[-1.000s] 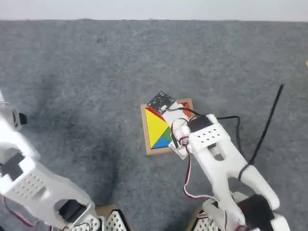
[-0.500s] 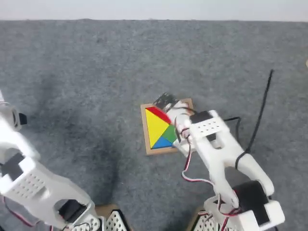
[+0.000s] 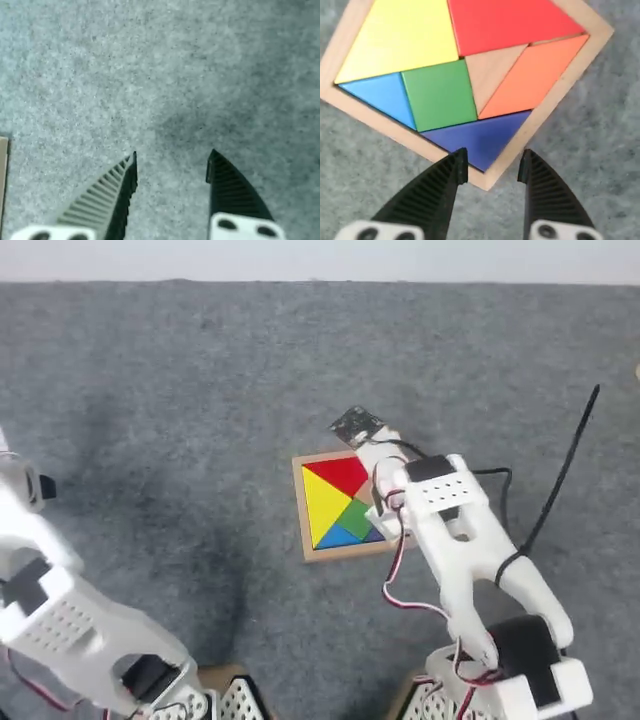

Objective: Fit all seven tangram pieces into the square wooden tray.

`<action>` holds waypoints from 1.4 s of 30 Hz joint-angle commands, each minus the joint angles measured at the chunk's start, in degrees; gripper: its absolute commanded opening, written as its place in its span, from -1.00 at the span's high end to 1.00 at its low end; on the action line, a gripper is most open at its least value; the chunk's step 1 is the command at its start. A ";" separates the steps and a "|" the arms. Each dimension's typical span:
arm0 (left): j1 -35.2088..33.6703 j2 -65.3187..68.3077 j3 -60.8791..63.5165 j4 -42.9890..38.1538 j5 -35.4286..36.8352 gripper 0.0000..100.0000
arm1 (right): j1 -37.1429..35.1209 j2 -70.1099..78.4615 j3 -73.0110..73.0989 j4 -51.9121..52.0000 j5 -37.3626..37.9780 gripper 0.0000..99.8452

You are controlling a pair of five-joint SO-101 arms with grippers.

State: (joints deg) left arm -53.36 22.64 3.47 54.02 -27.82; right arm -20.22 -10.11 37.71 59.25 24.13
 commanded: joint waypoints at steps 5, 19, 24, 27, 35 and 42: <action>6.68 -8.70 -0.84 9.14 -0.35 0.56 | 4.79 -16.92 3.52 -0.57 -3.43 0.76; 24.09 -59.69 47.52 1.05 5.01 0.61 | 23.96 -46.29 31.47 -2.86 -6.15 0.77; 28.31 -76.31 64.84 -3.25 5.89 0.61 | 24.22 -54.11 40.79 -4.62 -5.01 0.76; 30.24 -84.57 71.69 -3.34 5.89 0.61 | 24.22 -59.03 43.87 -4.18 -5.01 0.76; 35.43 -102.24 84.70 -3.60 5.98 0.62 | 24.31 -74.51 54.15 -4.09 -5.01 0.76; 39.56 -116.75 93.41 -2.90 6.07 0.62 | 27.56 -89.45 58.99 3.47 -5.01 0.76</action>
State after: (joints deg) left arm -14.86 -86.20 95.43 51.82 -22.55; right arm 4.48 -93.63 95.91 58.37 18.51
